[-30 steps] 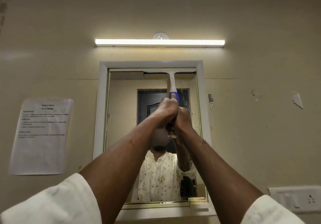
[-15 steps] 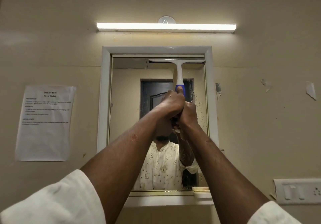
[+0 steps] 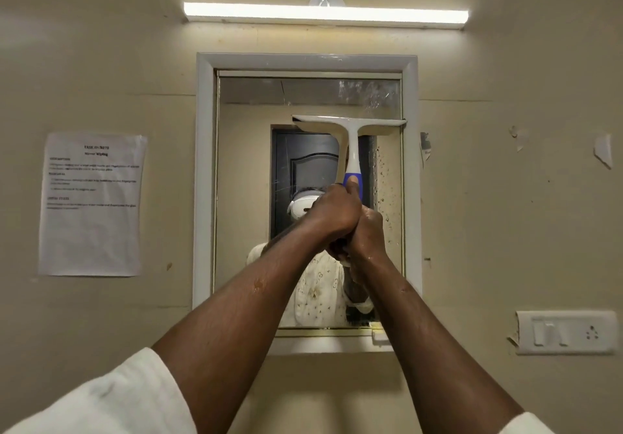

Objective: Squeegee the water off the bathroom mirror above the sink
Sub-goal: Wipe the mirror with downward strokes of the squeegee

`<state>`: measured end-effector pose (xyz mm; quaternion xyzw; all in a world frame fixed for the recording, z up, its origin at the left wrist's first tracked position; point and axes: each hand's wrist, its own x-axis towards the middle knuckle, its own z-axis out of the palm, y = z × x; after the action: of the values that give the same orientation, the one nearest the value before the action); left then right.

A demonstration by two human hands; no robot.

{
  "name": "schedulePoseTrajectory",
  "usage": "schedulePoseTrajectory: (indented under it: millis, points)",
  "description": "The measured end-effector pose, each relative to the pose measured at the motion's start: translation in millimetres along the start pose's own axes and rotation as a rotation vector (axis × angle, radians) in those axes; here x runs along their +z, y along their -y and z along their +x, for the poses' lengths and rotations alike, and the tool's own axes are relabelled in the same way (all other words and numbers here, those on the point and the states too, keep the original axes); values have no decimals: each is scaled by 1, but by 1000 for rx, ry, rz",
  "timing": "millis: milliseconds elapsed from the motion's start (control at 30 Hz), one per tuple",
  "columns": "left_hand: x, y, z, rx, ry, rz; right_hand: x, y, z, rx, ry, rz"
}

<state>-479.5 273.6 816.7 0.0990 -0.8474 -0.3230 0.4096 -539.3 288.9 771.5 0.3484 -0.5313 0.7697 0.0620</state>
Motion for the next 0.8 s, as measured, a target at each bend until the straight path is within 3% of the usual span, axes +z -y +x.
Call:
schedulePoseTrajectory:
  millis: [233, 800]
  points:
    - [16, 24, -37, -56, 26, -35, -10, -33, -38, -10, -20, 3]
    - [54, 69, -123, -197, 120, -46, -44, -75, -138, 199, -9, 74]
